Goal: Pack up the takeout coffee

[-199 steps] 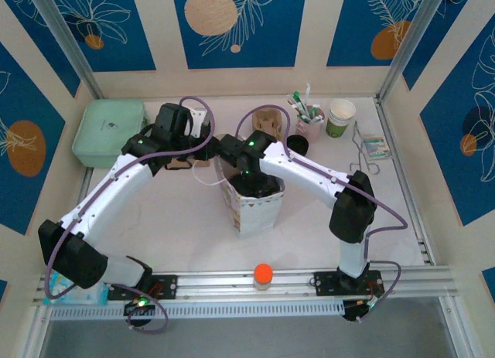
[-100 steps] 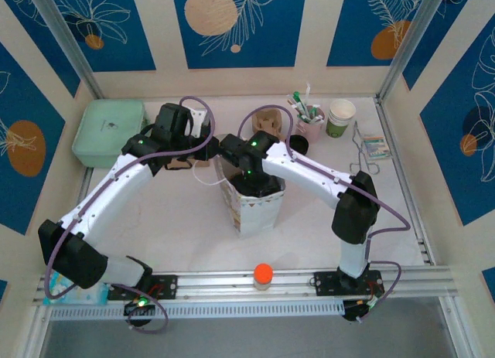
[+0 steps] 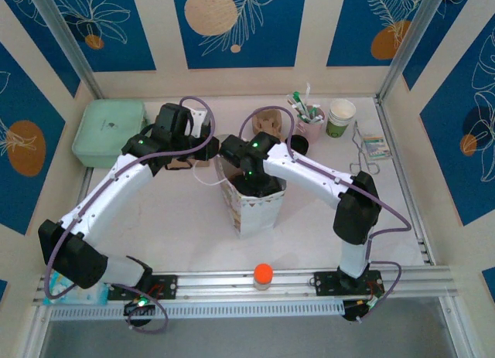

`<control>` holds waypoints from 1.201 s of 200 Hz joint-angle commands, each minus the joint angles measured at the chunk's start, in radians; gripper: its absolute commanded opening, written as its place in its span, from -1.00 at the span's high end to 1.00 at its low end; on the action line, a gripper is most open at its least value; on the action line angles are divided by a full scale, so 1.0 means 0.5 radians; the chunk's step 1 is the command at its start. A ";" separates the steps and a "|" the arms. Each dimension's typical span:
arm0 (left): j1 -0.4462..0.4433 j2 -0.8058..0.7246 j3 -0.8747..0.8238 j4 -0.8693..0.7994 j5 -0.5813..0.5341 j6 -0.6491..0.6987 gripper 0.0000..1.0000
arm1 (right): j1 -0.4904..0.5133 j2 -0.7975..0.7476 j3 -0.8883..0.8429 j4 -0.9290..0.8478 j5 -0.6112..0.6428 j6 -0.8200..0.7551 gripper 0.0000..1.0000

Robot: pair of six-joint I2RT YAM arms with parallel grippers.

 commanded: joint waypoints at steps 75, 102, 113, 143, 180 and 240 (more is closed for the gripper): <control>-0.027 -0.035 -0.025 -0.050 -0.025 0.010 0.44 | -0.017 -0.079 -0.089 0.039 -0.015 0.006 0.03; -0.030 -0.060 -0.050 -0.020 -0.011 0.004 0.44 | -0.016 -0.075 -0.107 0.058 -0.013 0.003 0.03; -0.030 -0.064 -0.050 -0.023 -0.012 0.004 0.44 | -0.019 -0.076 -0.113 0.064 -0.015 0.003 0.03; -0.031 -0.067 -0.056 -0.023 -0.012 0.001 0.44 | -0.017 -0.079 -0.126 0.077 -0.015 0.003 0.03; -0.042 -0.078 -0.065 0.003 0.018 -0.002 0.44 | -0.019 -0.085 -0.153 0.115 -0.017 -0.006 0.03; -0.047 -0.072 -0.065 -0.002 0.006 -0.005 0.44 | -0.022 -0.079 -0.173 0.144 -0.017 -0.012 0.03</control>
